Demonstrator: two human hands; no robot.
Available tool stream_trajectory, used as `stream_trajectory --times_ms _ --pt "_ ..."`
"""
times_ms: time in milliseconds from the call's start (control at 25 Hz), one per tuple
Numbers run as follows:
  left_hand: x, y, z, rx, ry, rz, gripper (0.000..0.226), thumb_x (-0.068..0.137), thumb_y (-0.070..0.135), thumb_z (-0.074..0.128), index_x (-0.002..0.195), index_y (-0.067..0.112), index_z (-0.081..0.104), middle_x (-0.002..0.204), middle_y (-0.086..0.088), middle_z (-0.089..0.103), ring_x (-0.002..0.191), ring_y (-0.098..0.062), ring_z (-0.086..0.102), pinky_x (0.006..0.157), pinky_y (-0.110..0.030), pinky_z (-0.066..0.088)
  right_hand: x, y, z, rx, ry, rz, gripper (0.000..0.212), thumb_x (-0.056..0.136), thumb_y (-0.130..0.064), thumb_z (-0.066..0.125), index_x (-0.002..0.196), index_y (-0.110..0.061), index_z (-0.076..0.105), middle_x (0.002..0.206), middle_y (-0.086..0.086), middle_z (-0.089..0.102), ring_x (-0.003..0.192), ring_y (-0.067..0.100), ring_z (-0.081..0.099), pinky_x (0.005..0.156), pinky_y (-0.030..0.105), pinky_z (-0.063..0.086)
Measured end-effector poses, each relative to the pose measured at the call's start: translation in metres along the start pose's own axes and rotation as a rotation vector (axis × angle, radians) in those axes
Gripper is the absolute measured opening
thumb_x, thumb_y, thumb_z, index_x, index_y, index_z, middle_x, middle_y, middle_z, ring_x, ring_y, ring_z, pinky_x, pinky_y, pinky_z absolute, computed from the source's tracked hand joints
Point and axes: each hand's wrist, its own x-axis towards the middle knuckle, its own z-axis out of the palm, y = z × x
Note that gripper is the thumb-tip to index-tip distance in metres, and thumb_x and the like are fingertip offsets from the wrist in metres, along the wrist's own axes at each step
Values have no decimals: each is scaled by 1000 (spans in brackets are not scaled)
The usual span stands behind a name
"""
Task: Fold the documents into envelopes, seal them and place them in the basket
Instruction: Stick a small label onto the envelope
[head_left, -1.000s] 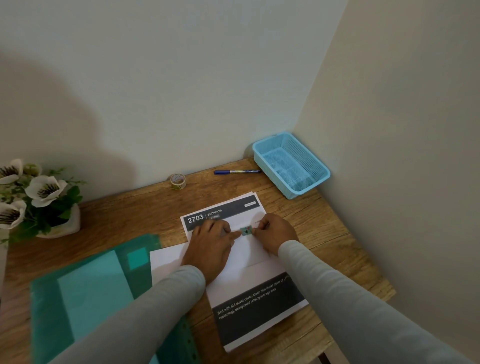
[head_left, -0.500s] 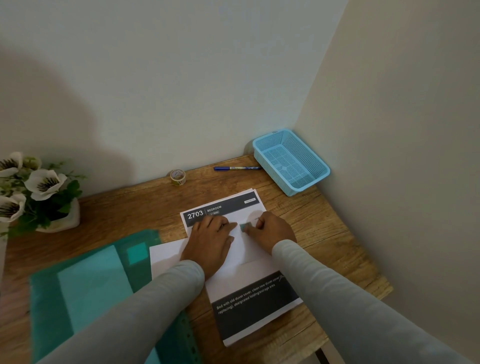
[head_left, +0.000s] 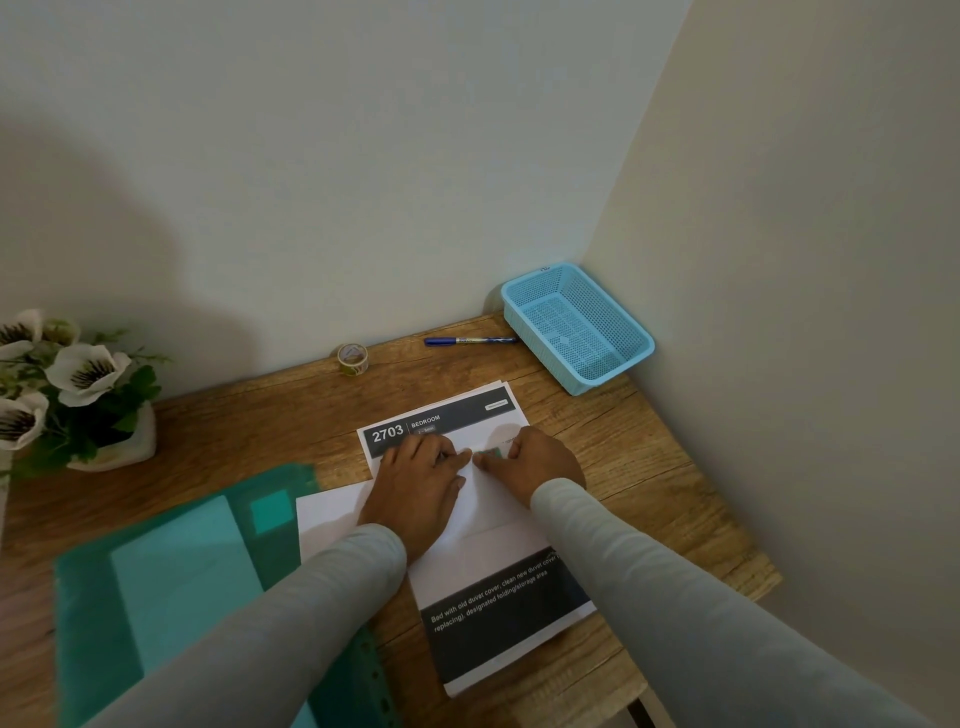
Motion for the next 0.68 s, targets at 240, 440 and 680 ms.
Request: stream_trajectory --times_ms 240,440,680 --pt "0 1 -1 9 28 5 33 96 33 64 128 24 68 121 2 62 120 -25 53 103 -45 48 10 1 -3 48 40 33 46 93 -58 63 113 -16 65 108 4 71 100 26 67 86 39 55" --pt "0 0 -1 17 45 20 33 96 33 65 127 23 69 119 2 63 118 -25 54 101 -44 48 9 14 -7 130 16 -36 25 94 -46 67 87 -23 58 85 -5 63 82 16 62 75 30 51" --pt "-1 1 -2 22 32 18 34 96 33 65 128 23 69 119 2 62 119 -25 54 102 -44 47 -2 13 -5 71 -18 -75 36 86 -54 75 93 -24 57 91 -5 64 89 17 62 74 29 50"
